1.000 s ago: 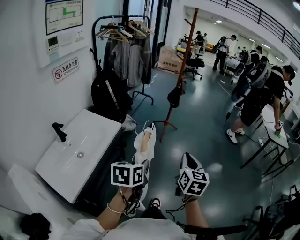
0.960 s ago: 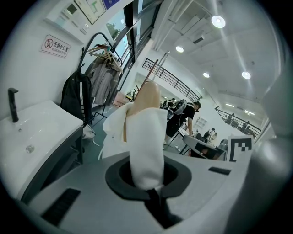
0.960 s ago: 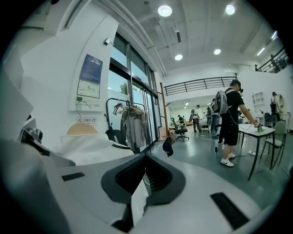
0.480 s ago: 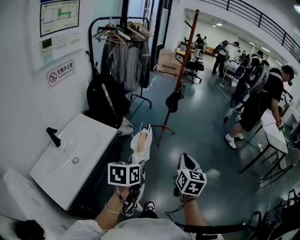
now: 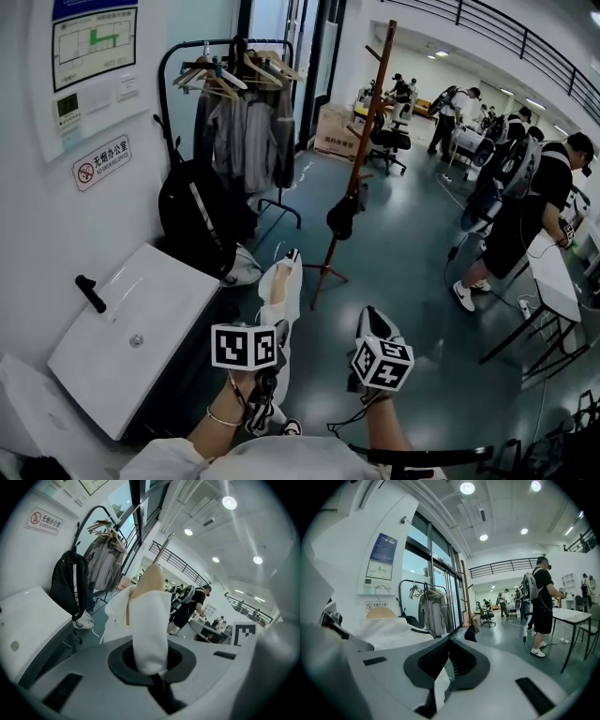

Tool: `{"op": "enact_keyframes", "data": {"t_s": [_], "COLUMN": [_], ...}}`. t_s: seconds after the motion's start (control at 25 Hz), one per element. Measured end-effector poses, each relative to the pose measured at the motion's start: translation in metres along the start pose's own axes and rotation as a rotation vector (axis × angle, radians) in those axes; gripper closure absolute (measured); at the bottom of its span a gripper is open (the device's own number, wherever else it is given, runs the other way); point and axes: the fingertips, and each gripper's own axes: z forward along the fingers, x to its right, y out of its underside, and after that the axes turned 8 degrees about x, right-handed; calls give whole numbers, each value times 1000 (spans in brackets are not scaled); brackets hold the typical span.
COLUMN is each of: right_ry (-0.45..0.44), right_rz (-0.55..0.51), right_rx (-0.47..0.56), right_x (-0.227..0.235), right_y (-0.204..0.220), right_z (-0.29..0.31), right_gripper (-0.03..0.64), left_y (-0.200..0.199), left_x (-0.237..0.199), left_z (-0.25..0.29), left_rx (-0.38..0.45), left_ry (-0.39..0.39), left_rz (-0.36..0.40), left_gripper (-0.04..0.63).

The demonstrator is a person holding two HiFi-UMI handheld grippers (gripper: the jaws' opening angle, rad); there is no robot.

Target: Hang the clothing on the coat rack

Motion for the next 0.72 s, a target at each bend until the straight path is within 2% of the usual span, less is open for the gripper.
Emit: {"op": "enact_keyframes", "data": {"t_s": [0.72], "right_ry": [-20], "right_rz": [49], "right_rx": [-11], "right_x": [78], "right_y": [-12], "right_z": [112], "right_gripper": [594], "left_y": [-56], "left_x": [4], "left_z": [116], "left_rx": [6], "left_ry": [-40], "left_rz": [25], "left_gripper": [574]}}
